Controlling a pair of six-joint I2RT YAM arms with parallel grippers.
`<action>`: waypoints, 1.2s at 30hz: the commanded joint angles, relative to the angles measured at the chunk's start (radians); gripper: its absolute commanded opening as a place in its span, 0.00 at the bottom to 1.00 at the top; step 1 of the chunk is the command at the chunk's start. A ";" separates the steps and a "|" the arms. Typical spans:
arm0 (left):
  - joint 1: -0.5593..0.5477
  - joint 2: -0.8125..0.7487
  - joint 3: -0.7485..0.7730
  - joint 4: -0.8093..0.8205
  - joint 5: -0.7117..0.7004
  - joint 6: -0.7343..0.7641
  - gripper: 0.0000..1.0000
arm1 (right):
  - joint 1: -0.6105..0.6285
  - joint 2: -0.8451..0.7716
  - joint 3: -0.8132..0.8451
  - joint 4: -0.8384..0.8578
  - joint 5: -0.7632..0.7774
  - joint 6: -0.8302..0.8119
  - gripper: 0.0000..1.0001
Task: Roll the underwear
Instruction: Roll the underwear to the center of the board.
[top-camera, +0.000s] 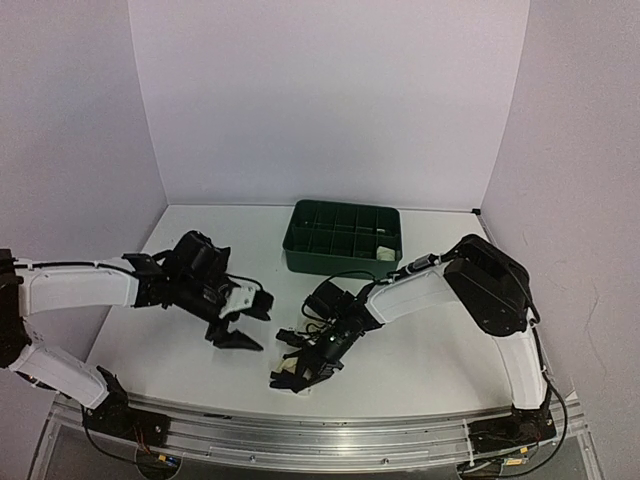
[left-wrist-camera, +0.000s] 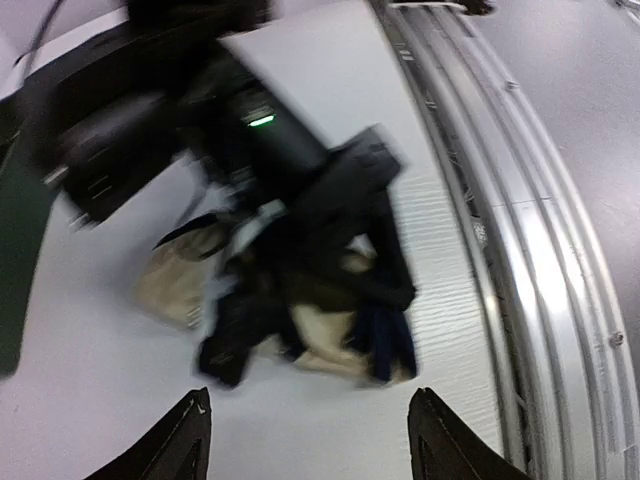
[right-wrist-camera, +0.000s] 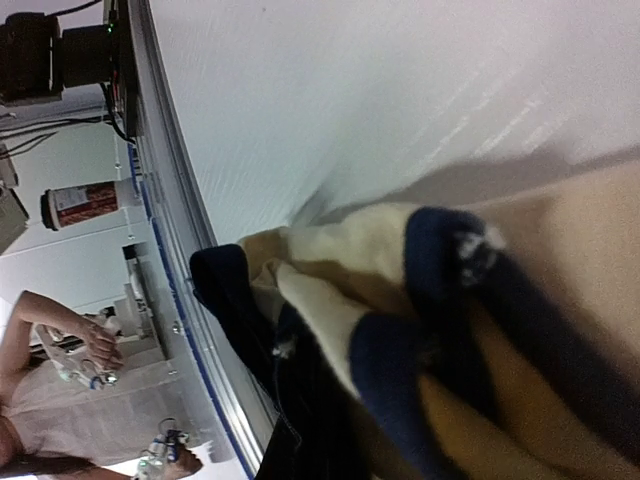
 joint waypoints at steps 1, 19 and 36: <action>-0.200 -0.027 -0.102 0.130 -0.149 0.214 0.70 | -0.033 0.099 -0.018 -0.090 0.013 0.121 0.00; -0.391 0.333 0.053 0.192 -0.406 0.097 0.62 | -0.075 0.090 -0.028 -0.087 0.024 0.158 0.00; -0.383 0.405 0.165 -0.063 -0.256 -0.034 0.00 | -0.080 -0.042 0.012 -0.087 0.079 0.082 0.29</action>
